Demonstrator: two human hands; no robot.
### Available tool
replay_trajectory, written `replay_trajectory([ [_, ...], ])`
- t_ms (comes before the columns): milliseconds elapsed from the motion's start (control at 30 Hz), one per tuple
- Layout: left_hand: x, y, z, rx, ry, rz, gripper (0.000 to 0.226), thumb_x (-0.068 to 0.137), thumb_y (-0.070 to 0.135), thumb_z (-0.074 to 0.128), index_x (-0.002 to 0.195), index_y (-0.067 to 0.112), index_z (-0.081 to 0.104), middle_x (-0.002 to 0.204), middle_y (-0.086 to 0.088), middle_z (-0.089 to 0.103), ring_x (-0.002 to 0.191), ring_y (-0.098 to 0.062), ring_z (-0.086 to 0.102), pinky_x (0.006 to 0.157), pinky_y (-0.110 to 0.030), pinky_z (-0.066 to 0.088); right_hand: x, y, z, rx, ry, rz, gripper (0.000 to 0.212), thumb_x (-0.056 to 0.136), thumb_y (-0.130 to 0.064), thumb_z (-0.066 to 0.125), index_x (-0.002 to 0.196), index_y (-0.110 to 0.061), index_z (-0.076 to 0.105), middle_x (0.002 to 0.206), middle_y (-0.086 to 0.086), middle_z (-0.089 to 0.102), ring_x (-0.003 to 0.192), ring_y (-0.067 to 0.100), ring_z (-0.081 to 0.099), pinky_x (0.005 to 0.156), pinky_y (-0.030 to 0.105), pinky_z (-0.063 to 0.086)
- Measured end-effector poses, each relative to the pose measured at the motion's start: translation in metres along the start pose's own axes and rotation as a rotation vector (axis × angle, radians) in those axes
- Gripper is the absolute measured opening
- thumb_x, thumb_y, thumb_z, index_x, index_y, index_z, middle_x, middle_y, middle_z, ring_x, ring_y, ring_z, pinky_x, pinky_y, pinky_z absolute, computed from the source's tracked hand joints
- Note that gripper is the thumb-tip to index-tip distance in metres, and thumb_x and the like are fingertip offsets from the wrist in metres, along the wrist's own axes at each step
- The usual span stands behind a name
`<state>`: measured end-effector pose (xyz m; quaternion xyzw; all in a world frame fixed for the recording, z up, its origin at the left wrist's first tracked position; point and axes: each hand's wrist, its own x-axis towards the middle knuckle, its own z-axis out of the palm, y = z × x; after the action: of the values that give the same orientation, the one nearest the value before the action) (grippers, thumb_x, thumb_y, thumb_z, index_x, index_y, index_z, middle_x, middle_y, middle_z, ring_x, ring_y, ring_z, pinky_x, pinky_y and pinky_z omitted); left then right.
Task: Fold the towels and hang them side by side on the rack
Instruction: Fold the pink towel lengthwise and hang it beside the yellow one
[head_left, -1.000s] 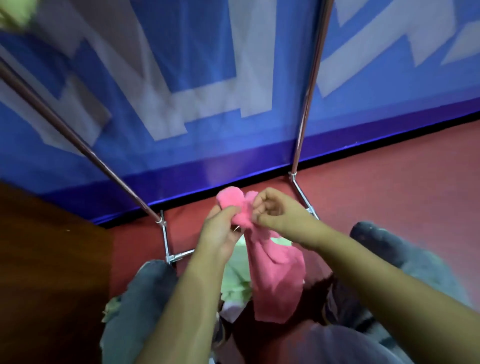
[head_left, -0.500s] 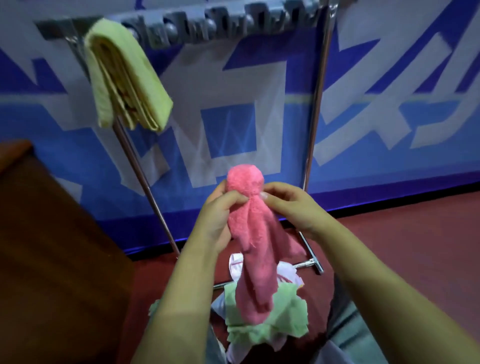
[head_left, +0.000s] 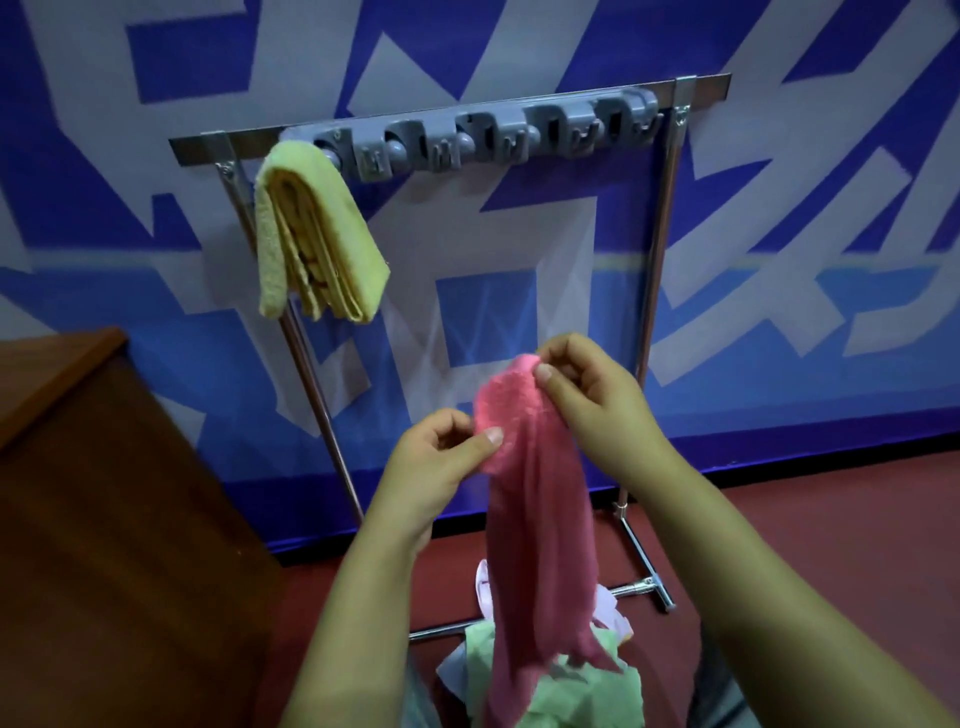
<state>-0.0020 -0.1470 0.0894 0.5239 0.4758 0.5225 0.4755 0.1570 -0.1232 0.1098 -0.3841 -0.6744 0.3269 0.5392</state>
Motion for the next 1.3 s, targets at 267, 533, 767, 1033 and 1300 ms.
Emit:
replay_trajectory([
  [267,0.009,0.035,-0.005,0.093,-0.124,0.225,0.035,0.078,0.011,0.069,0.11,0.018,0.057,0.108,0.0,0.064,0.099,-0.002,0.061,0.084,-0.015,0.048,0.013,-0.03,0.0,-0.104,-0.238,-0.077,0.013,0.093,-0.007,0.051,0.088,-0.018,0.055,0.071,-0.011,0.056,0.067,-0.001,0.05,0.067,0.012,0.041],
  [533,0.023,0.046,-0.035,0.357,-0.182,0.143,0.025,0.068,0.029,0.079,0.073,0.011,0.062,0.071,-0.002,0.062,0.068,-0.013,0.058,0.065,-0.028,0.046,0.019,-0.034,-0.021,-0.321,-0.204,-0.066,0.019,0.094,-0.022,0.052,0.08,-0.036,0.052,0.081,-0.008,0.062,0.076,0.003,0.053,0.071,0.016,0.041],
  [767,0.023,0.039,-0.066,0.215,-0.096,0.132,0.029,0.06,0.029,0.086,0.072,0.013,0.065,0.066,0.004,0.063,0.067,-0.007,0.06,0.07,-0.024,0.049,0.022,-0.024,-0.032,-0.292,-0.116,-0.029,0.012,0.093,-0.025,0.052,0.084,-0.031,0.054,0.084,0.0,0.064,0.082,0.015,0.058,0.076,0.025,0.044],
  [1033,0.028,0.041,-0.072,-0.227,0.096,0.184,0.032,0.05,0.044,0.082,0.071,0.022,0.072,0.067,0.008,0.064,0.064,-0.002,0.06,0.062,-0.017,0.053,0.023,-0.017,-0.048,-0.191,-0.388,0.091,0.014,0.08,-0.031,0.071,0.085,-0.025,0.06,0.059,-0.008,0.047,0.056,0.006,0.043,0.054,0.017,0.038],
  [1300,0.032,0.051,-0.084,-0.284,0.323,0.179,0.011,0.083,0.016,0.06,0.077,0.017,0.069,0.074,0.005,0.063,0.068,-0.004,0.059,0.058,-0.016,0.052,0.016,0.003,-0.089,-0.455,-0.489,0.313,0.021,0.076,-0.033,0.075,0.065,-0.023,0.06,0.059,-0.013,0.052,0.058,0.002,0.05,0.056,0.02,0.041],
])
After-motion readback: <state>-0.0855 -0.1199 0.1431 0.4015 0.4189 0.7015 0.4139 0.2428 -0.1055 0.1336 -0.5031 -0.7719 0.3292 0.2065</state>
